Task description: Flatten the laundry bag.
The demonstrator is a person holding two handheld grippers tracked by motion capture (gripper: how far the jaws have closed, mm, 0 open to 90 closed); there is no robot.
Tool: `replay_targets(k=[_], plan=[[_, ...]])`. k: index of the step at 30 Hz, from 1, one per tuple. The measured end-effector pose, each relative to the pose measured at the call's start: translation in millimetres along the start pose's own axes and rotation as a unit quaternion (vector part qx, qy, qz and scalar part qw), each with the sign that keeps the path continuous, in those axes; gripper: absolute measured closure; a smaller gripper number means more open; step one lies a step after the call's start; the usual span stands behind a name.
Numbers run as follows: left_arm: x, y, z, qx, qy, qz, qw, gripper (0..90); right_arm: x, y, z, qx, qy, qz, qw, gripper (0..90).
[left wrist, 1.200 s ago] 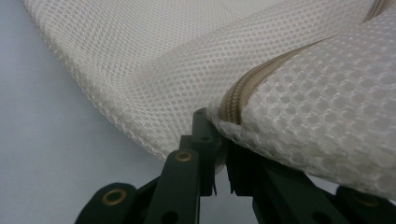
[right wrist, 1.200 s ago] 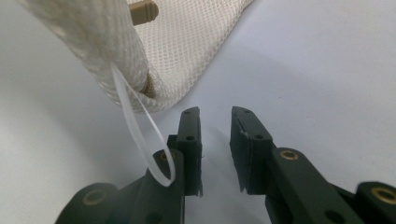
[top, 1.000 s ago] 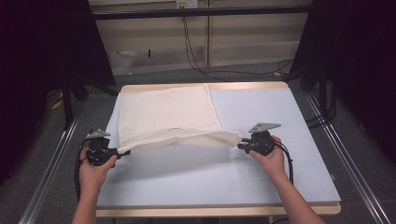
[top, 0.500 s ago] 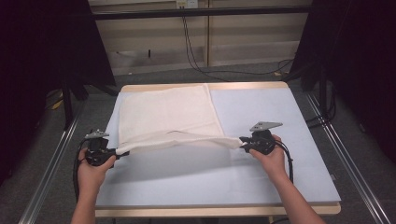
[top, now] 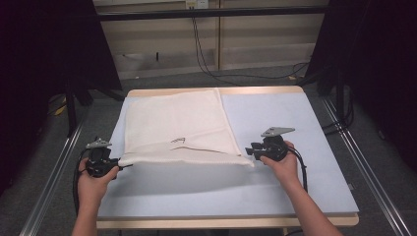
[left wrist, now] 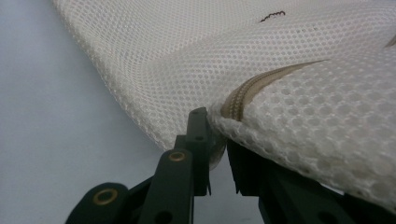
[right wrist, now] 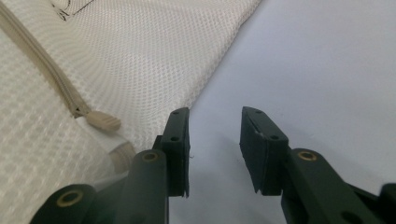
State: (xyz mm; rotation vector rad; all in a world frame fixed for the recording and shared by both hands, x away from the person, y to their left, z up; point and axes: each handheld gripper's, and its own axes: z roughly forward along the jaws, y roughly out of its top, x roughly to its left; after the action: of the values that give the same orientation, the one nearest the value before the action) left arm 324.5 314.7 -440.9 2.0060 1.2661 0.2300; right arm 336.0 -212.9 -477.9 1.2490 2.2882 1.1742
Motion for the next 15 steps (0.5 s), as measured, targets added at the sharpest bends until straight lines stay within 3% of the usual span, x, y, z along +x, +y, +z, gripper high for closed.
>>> replay_targets(k=[7, 13, 15], plan=[[0.2, -3.0, -1.6, 0.000, 0.001, 0.001, 1.0000, 77.7, 2.1, 2.7, 3.3, -0.004, -0.007, 0.004, 1.0000, 57.4], [2.1, -7.9, -2.7, 0.010, 0.003, 0.004, 0.9999, 74.3, 6.0, 6.7, 8.4, -0.010, 0.003, 0.009, 0.9999, 55.1], [1.3, -10.0, -1.6, 0.007, 0.006, -0.007, 0.9999, 72.3, 8.2, 7.9, 10.9, -0.009, 0.007, 0.008, 0.9999, 53.9]])
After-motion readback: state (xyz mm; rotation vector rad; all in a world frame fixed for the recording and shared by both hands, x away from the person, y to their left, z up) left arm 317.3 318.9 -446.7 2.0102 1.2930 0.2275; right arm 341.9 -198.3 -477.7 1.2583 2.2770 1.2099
